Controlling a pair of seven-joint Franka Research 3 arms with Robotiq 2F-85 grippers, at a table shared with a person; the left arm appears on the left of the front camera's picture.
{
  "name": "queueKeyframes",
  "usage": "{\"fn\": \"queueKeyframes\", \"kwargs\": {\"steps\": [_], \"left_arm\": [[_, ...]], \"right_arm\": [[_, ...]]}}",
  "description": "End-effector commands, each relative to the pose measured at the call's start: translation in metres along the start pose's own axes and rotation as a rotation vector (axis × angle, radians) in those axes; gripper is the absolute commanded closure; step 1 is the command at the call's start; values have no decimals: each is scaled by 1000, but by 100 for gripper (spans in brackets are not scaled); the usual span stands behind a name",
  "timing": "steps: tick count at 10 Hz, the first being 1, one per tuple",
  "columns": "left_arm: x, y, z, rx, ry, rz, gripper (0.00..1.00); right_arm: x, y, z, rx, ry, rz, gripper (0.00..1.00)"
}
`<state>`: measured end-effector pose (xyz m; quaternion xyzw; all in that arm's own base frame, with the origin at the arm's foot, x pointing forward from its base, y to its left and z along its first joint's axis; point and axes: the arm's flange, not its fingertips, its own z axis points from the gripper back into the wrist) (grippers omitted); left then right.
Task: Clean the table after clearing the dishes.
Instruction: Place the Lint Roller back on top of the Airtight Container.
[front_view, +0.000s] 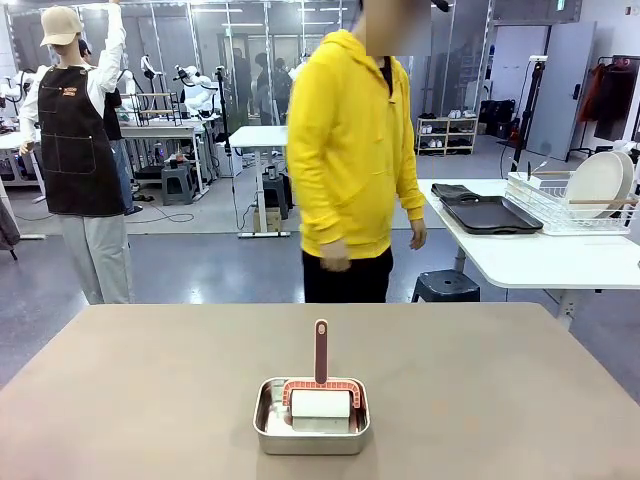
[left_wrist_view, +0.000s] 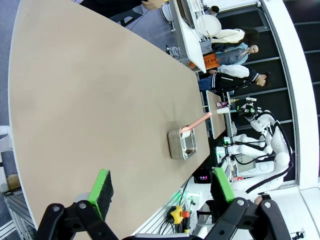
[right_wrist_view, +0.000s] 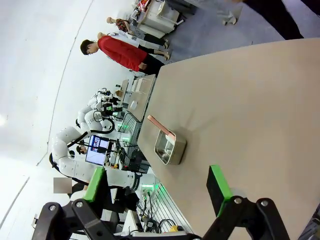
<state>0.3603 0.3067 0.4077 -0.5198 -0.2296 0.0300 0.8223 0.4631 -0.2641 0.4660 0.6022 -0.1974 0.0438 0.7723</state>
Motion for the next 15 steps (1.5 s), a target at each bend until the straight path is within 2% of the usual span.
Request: {"fn": "queueKeyframes", "kwargs": {"steps": [1, 15], "left_arm": [[-3, -1, 3, -18, -9, -12, 0], [-3, -1, 3, -18, -9, -12, 0]], "right_arm": [[-7, 6, -2, -2, 6, -2, 0], [-7, 6, -2, -2, 6, -2, 0]]}}
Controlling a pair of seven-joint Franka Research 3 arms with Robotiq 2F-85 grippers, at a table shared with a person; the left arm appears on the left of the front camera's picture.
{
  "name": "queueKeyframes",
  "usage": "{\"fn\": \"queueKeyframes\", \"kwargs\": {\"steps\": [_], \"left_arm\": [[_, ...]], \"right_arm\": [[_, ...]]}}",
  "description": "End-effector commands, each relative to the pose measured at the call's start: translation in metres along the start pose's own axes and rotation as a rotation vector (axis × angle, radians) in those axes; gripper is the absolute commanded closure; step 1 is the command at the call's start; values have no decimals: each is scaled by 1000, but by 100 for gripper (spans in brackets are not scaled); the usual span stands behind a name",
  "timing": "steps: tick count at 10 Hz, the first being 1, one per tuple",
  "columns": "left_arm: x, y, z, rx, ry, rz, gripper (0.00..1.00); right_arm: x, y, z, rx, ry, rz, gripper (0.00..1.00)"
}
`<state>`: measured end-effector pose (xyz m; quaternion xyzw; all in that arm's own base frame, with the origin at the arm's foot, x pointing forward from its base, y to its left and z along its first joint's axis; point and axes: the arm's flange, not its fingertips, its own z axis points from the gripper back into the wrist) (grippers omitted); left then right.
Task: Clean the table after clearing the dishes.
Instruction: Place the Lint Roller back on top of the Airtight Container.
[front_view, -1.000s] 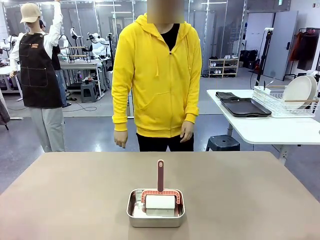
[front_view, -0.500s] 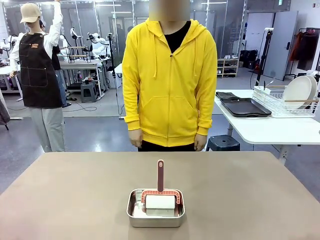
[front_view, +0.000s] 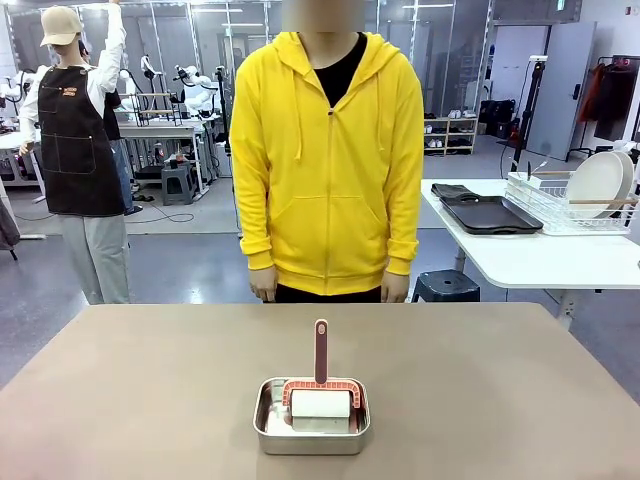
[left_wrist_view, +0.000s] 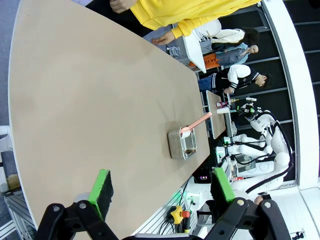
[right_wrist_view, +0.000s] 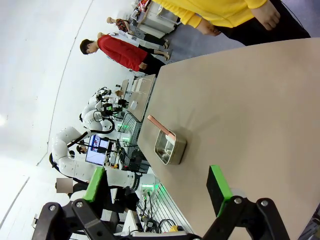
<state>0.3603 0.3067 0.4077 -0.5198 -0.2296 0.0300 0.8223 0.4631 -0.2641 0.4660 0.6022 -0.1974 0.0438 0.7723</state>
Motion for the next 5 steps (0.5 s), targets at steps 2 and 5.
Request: {"fn": "queueKeyframes", "kwargs": {"steps": [2, 5], "left_arm": [[-3, -1, 3, -18, -9, -12, 0], [-3, -1, 3, -18, -9, -12, 0]], "right_arm": [[-7, 6, -2, -2, 6, -2, 0], [-7, 6, -2, -2, 6, -2, 0]]}}
